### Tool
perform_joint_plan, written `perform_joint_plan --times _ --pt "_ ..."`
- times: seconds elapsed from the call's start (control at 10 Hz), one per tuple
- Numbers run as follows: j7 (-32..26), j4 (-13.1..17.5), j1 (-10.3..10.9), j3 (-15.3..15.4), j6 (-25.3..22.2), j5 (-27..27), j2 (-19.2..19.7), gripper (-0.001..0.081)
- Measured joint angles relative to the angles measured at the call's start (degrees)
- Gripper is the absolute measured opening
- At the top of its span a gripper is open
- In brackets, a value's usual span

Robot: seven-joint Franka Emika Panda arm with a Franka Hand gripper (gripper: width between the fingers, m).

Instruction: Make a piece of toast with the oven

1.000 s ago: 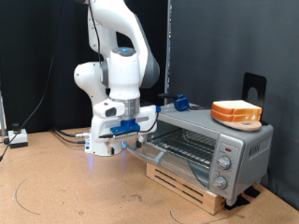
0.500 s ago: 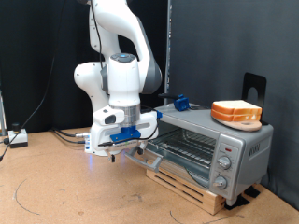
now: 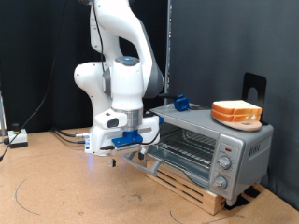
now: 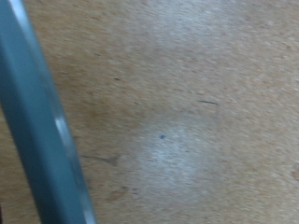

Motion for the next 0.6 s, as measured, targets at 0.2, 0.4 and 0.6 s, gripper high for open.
perform_joint_plan --times 0.2,0.4,0.6 --pt "5.8 0.7 -0.7 -0.8 2.0 -7.3 3.9 0.0807" --pt "10.1 1.5 -0.9 -2.0 4.4 -11.0 8.8 0.0807" --pt "12.3 2.7 -0.9 -2.6 6.8 -11.9 13.7 0.0807"
